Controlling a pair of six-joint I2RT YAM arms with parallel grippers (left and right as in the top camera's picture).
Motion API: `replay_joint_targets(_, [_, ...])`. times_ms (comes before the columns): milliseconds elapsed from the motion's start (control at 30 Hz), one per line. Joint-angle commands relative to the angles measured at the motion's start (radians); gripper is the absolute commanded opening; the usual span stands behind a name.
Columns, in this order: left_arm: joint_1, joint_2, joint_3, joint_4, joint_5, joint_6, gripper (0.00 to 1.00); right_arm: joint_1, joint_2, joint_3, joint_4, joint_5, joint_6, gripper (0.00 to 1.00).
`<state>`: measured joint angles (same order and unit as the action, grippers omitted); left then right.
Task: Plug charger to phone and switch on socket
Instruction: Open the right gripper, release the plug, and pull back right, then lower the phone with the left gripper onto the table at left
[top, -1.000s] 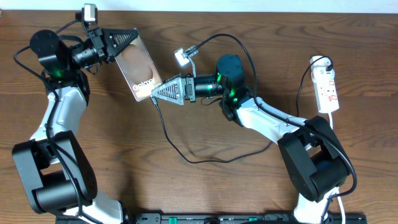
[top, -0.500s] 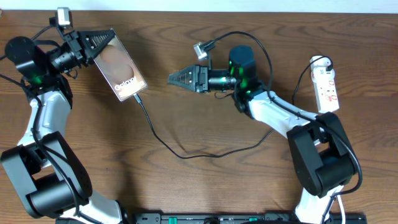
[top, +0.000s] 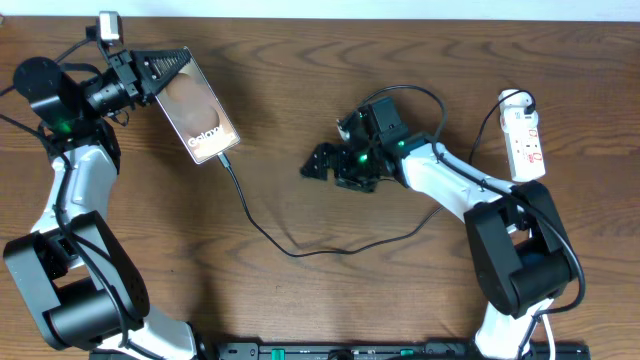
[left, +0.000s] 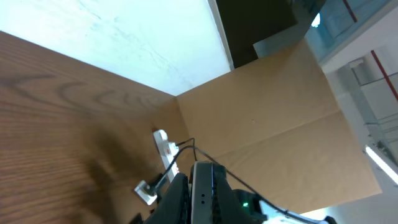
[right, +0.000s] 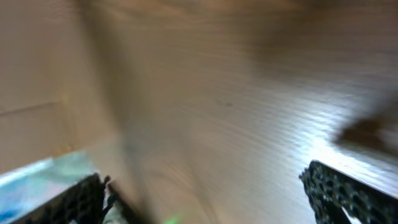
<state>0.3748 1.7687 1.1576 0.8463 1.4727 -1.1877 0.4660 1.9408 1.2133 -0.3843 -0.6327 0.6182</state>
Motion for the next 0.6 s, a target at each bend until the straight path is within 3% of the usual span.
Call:
replay_joint_targets(0, [-0.001, -0.024, 0.014, 0.007, 0.026, 0.046, 0.08, -0.002, -0.116, 0.097, -0.129, 0.264, -0.134, 0.99])
replay_joint_targets(233, [-0.001, -0.024, -0.037, 0.007, 0.044, 0.157, 0.07, 0.013, -0.272, 0.143, -0.312, 0.550, -0.156, 0.99])
replay_joint_targets(567, [-0.001, -0.024, -0.190, 0.007, 0.033, 0.257, 0.07, 0.014, -0.319, 0.142, -0.402, 0.575, -0.156, 0.99])
